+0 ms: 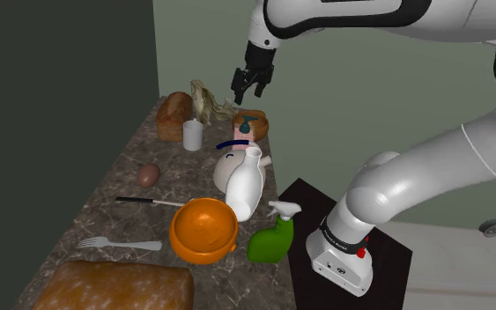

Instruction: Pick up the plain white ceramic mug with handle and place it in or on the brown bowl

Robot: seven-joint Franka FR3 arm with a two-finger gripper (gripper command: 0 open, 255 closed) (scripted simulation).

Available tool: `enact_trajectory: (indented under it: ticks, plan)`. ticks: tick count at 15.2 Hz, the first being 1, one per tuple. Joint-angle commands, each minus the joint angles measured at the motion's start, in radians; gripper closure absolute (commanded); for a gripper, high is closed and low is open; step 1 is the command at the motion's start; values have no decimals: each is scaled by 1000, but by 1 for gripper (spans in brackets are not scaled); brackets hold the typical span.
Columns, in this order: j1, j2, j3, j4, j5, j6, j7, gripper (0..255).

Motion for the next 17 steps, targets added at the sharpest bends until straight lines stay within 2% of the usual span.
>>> enact_trajectory:
  ticks: [1,9,17]
  plan:
    - [0,71,8,10,-3,59,3,0]
    - [0,369,33,128,-34,223,17,0]
    - [12,680,45,329,-87,314,41,0]
